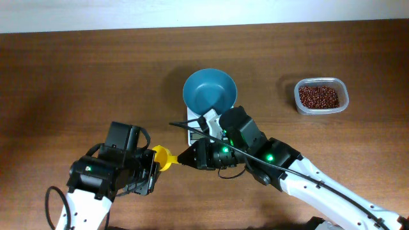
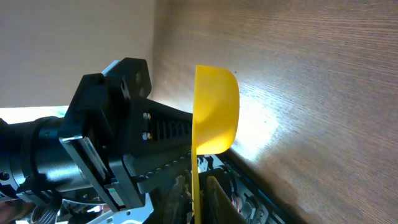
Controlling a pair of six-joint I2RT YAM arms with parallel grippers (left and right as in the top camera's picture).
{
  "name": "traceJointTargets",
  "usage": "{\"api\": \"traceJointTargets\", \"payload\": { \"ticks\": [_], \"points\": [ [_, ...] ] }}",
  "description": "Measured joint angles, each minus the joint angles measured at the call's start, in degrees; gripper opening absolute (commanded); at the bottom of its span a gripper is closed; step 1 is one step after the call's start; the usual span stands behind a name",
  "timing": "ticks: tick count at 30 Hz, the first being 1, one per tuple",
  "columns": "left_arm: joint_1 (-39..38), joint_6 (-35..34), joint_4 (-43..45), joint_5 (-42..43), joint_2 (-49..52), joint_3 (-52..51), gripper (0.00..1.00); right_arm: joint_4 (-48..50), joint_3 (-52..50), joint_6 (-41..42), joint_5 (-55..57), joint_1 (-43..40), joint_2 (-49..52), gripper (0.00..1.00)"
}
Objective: Scoop item into bowl and weigh 50g on scale
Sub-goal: 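Grasp the scoop handle with the right gripper from the left gripper, then release the scoop from the left gripper and carry it right with the right gripper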
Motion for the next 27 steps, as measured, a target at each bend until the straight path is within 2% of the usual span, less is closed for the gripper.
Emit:
{"api": "traceJointTargets", "payload": {
  "ticks": [1, 11, 13, 14, 15, 17, 23, 27],
  "points": [
    [0.00, 0.00, 0.00, 0.00, 0.00, -0.02, 0.00, -0.04, -0.02, 0.02, 0.04, 0.00, 0.00, 0.04],
    [0.00, 0.00, -0.04, -0.04, 0.00, -0.02, 0.02, -0.13, -0.02, 0.04, 0.17, 0.00, 0.15, 0.04],
    [0.00, 0.00, -0.04, -0.04, 0.00, 0.00, 0.24, -0.13, -0.02, 0.04, 0.17, 0.00, 0.15, 0.04],
    [0.00, -0.09, -0.04, -0.11, 0.00, -0.02, 0.40, -0.11, 0.00, -0.09, 0.20, 0.00, 0.15, 0.04],
    [0.00, -0.15, -0.07, -0.11, 0.00, -0.02, 0.51, -0.09, 0.00, -0.61, 0.17, 0.00, 0.15, 0.04],
    [0.00, -0.76, 0.07, -0.22, 0.00, 0.00, 0.62, -0.13, -0.02, -2.36, 0.17, 0.00, 0.20, 0.04],
    [0.00, -1.01, 0.17, -0.42, 0.00, -0.02, 0.66, -1.79, 0.00, -5.27, 2.25, -0.50, 0.22, 0.04],
    [0.22, 3.61, 3.76, -0.61, -0.28, 0.02, 0.65, -3.74, 0.00, -8.22, 6.75, -1.70, 0.22, 0.04]
  ]
}}
